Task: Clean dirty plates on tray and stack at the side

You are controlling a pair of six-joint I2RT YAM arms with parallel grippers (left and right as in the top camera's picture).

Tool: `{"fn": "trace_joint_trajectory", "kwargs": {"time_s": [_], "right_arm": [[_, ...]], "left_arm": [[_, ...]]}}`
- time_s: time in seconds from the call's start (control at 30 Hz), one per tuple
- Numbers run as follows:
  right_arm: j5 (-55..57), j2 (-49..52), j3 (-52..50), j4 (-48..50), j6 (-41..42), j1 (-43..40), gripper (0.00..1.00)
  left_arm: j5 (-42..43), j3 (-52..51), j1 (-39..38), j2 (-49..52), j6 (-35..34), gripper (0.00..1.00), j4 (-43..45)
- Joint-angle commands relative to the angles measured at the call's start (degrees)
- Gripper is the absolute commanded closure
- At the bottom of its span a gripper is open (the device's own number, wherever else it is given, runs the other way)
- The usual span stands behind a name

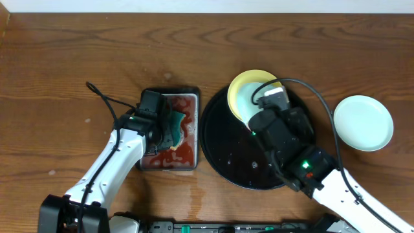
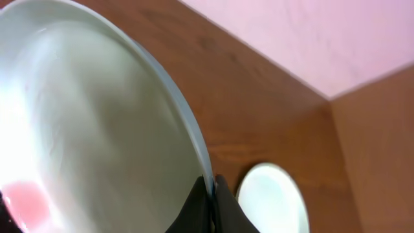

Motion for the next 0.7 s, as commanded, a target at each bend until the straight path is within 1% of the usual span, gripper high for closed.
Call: {"fn": "trace_joint_trajectory", "kwargs": {"time_s": [0.0, 0.03, 0.17, 0.27, 0.67], "right_arm": [[2.51, -0.70, 1.44, 1.97, -8.59, 2.01, 0.99], [2.62, -0.70, 1.44, 2.86, -10.03, 2.60, 0.99], [5.40, -0.70, 1.44, 4.76, -10.93, 3.96, 0.99], [5.51, -0.70, 1.42, 5.64, -12.59, 4.46, 0.99], [5.49, -0.66, 1.44, 6.03, -16.52, 4.50, 0.99]], "left_arm": [[-0.46, -0.70, 0.33, 0.07, -0.35, 0.75, -0.22], [-0.48, -0.70, 0.33, 0.07, -0.35, 0.75, -0.22], [-0.48, -0.70, 0.33, 0.07, -0.35, 0.75, -0.20], [-0.48, -0.70, 0.33, 0.07, -0.35, 0.75, -0.20], [-0.48, -0.70, 0.35, 0.07, -0.35, 0.75, -0.20]]}}
